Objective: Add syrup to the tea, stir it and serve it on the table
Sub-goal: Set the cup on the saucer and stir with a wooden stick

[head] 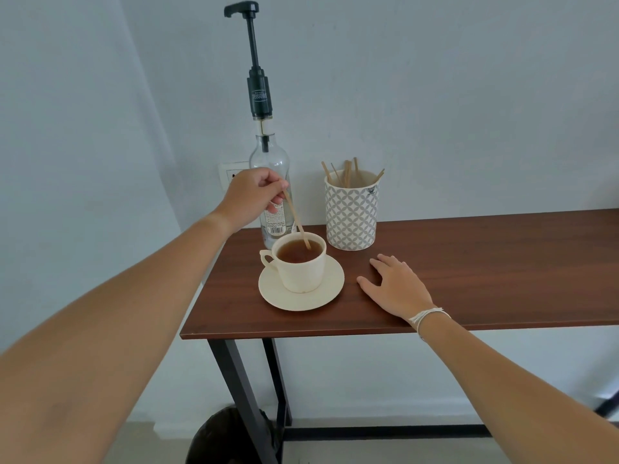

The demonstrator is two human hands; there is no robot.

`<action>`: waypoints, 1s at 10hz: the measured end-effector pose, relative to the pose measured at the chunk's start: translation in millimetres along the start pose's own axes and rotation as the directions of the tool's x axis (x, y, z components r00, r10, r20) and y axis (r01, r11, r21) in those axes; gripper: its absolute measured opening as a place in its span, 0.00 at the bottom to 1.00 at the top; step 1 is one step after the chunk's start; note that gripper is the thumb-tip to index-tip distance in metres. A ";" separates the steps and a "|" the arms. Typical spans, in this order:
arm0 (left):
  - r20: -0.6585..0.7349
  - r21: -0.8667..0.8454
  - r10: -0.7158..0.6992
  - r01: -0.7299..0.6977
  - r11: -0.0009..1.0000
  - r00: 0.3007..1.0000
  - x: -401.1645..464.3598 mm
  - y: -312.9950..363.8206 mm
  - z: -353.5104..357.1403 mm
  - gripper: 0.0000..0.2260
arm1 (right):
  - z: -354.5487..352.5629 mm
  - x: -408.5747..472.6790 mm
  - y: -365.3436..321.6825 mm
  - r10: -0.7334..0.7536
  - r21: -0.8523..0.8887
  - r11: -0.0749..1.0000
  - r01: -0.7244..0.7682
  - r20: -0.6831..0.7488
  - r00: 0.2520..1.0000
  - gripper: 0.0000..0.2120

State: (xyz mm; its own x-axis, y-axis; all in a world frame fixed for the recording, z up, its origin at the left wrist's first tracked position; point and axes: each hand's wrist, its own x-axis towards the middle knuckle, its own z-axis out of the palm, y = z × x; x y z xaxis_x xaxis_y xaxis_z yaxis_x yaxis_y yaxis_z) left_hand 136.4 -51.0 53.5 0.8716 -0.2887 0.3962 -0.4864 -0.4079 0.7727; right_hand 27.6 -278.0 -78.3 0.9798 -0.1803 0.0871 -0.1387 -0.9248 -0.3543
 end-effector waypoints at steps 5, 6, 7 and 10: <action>0.066 0.039 -0.015 0.013 0.999 0.998 -3.5 -5.4 -24.9 0.05 | 1.0 1.5 0.8 -0.003 -0.005 1.000 0.003 -0.010 1.000 0.30; 0.065 -0.019 -0.014 0.016 1.000 0.998 -4.3 -2.8 -13.6 0.06 | 1.4 0.8 0.9 -0.001 0.001 1.000 0.001 -0.014 1.000 0.30; 0.021 -0.013 0.012 -0.012 1.000 1.000 -3.5 -1.6 -3.0 0.06 | 0.9 0.2 0.8 -0.002 -0.002 1.000 0.002 -0.012 1.000 0.30; -0.014 0.160 0.053 -0.050 0.986 0.999 1.0 -4.1 -18.8 0.04 | 0.6 -0.1 0.3 -0.006 0.006 1.000 0.006 -0.017 1.000 0.29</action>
State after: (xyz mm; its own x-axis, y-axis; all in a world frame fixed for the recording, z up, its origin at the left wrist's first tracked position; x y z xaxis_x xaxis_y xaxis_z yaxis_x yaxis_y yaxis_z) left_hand 140.5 -33.3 60.0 0.8454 -0.2979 0.4433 -0.5329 -0.5261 0.6628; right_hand 27.6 -278.1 -79.1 0.9780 -0.1805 0.1049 -0.1320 -0.9239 -0.3591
